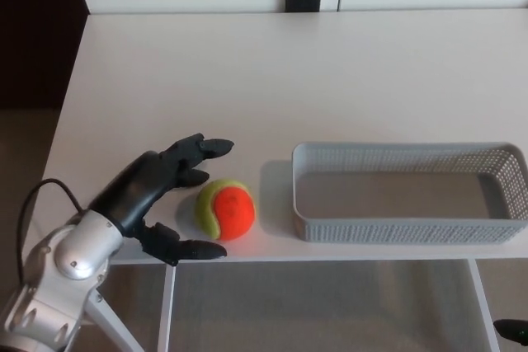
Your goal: The robot walk towards a table in front and uses its left hand to pickup a tennis ball on the left side and put it in a container on the right hand side
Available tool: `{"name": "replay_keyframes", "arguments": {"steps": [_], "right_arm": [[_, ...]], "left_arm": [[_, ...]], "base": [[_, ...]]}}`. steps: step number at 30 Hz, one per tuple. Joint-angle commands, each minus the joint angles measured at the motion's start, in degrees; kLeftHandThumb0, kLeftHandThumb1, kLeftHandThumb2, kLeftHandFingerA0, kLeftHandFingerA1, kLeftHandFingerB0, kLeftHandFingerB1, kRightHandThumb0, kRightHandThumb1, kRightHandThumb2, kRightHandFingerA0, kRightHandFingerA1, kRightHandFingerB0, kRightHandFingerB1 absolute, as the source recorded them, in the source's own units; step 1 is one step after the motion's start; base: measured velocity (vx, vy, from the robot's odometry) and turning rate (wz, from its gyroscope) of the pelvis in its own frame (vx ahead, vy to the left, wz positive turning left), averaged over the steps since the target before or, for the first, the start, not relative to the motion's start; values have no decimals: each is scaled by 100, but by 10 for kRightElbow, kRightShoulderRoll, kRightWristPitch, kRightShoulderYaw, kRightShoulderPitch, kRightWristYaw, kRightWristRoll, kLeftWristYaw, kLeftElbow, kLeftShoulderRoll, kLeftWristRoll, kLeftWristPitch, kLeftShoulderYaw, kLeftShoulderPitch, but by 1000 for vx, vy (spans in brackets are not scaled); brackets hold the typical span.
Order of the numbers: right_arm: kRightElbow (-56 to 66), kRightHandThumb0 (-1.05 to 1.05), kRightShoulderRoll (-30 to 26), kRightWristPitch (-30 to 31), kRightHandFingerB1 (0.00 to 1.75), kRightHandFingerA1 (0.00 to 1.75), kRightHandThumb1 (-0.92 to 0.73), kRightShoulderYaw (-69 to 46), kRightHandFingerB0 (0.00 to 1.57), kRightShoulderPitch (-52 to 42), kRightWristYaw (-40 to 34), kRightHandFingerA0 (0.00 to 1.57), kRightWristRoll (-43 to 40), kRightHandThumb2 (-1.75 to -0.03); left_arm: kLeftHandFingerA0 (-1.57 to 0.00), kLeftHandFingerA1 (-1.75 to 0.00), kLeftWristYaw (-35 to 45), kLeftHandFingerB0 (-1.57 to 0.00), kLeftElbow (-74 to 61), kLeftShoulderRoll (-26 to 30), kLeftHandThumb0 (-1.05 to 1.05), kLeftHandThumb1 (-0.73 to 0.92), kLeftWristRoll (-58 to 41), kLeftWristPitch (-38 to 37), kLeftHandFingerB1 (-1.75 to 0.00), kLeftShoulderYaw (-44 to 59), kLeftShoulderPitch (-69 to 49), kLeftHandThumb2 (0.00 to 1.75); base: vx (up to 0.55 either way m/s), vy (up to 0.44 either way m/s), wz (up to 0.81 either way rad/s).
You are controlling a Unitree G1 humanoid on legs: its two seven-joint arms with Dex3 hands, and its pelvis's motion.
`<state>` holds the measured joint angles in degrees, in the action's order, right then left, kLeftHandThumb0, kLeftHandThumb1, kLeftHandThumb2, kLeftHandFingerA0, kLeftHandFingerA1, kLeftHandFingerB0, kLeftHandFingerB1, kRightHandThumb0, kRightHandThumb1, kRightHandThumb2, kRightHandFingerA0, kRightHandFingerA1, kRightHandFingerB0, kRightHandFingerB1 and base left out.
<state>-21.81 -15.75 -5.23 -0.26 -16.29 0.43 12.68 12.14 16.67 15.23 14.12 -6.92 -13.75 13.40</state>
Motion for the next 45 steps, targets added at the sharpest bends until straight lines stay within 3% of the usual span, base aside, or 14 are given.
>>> {"name": "replay_keyframes", "arguments": {"steps": [1, 15, 23, 25, 30, 31, 32, 33, 34, 35, 45], "right_arm": [[5, -14, -7, 12, 49, 59, -52, -1, 35, 3, -4, 56, 5, -55], [6, -10, -7, 12, 48, 58, -53, -2, 35, 6, -3, 56, 7, -54], [8, -9, -8, 15, 48, 60, -53, -3, 34, 11, -1, 58, 5, -54], [2, -11, -9, 11, 49, 60, -53, -2, 35, 14, -3, 55, 7, -54], [-1, -11, -10, 11, 49, 60, -53, -2, 35, 16, -1, 55, 7, -54], [8, -11, -10, 13, 49, 61, -52, -2, 35, 14, 0, 56, 6, -54], [11, -11, -11, 14, 49, 61, -52, -3, 35, 13, 0, 56, 6, -54], [11, -12, -11, 16, 48, 59, -53, -3, 36, 14, 0, 55, 6, -54], [11, -12, -11, 19, 48, 59, -53, -2, 36, 17, 0, 55, 7, -54], [13, -13, -12, 19, 49, 60, -53, -2, 37, 16, 1, 56, 8, -53], [3, -17, -19, 2, 56, 63, -52, 1, 47, 21, 9, 54, 4, -53]], "left_arm": [[-40, -33, -26, -29, 0, -12, -68, 35, 26, 15, -30, -4, 1, 62], [-40, -30, -35, -32, -11, -25, -75, 37, 45, 5, -29, -18, -5, 62], [-33, -32, -43, -28, -9, -16, -72, 32, 82, 26, -32, -38, 1, 62], [-75, -42, -51, -29, 2, -8, -63, 38, 149, 69, -33, -77, 16, 53], [-75, -42, -54, -29, 7, -2, -63, 38, 165, 86, -33, -98, 25, 53], [-118, -57, -44, -66, -3, 1, -45, 52, 186, 113, -39, -113, 25, 56], [-118, -57, -39, -66, -8, 3, -45, 52, 196, 125, -39, -119, 25, 56], [-106, -67, -47, -88, -4, 6, -47, 51, 204, 119, -44, -124, 25, 56], [-106, -67, -60, -88, 1, 12, -47, 51, 216, 111, -44, -131, 26, 56], [-105, -86, -71, -101, 2, 9, -48, 54, 219, 113, -49, -132, 24, 57], [-97, -93, -103, -102, -9, -4, -50, 59, 200, 101, -52, -113, 10, 58]], "base": [[0, 0, 0], [0, 0, 0], [0, 0, 0], [0, 0, 0], [0, 0, 0], [0, 0, 0], [0, 0, 0], [0, 0, 0], [0, 0, 0], [0, 0, 0], [0, 0, 0]]}}
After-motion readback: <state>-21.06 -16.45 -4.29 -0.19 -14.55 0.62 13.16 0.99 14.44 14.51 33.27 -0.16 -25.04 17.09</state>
